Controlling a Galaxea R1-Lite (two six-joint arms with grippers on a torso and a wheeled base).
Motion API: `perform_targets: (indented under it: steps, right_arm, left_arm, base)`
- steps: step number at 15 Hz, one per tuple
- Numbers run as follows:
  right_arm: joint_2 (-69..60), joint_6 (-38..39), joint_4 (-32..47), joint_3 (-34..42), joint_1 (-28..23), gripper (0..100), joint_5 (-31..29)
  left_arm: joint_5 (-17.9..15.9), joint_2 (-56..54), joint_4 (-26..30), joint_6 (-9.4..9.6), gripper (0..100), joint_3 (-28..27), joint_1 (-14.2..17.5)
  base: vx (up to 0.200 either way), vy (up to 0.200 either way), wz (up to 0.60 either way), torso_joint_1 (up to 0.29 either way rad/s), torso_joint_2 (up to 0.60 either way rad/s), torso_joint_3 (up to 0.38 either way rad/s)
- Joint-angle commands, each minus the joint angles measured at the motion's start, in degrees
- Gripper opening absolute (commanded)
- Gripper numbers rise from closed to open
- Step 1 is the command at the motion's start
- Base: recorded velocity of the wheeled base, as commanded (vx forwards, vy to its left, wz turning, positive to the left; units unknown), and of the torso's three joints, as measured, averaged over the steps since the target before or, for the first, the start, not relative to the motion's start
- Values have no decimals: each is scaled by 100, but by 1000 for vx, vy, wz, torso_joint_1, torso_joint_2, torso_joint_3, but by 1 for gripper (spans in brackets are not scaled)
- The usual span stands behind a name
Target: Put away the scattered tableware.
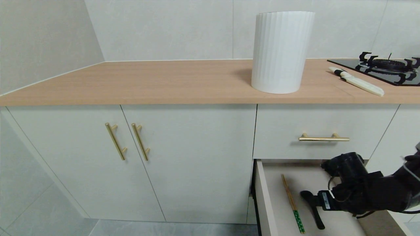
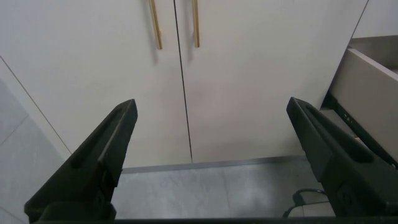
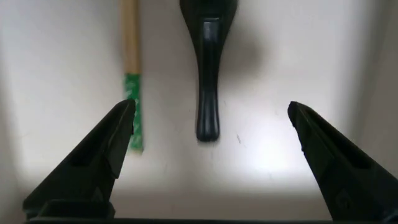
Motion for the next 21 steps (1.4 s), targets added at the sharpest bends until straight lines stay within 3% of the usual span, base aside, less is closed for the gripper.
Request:
perform_targets:
  steps: [1,6,13,19,21]
  right_arm:
    - [-2097,23,1117,26,113,100,51]
    - [-3257,-30,2620,-9,412,100,350]
    - [-3336,-39,2682,61,702,100,279]
    - [-3415,-162,2682,211,931,100,262]
    - [-3397,-162,2682,228,984,100,270]
  left_arm:
    - [-2,2,6,-3,100,-2,1]
    - [7,2,6,-3,100,-2,1]
    - [7,2,6,15,100,-2,1]
    - [7,2,-3,15,100,-2,1]
    - [7,2,6,6,100,-2,1]
  base:
    - [0,0,0,0,0,0]
    - [0,0,0,0,0,0]
    - [0,0,0,0,0,0]
    - [-200,0,0,1,3,5]
    - [0,0,0,0,0,0]
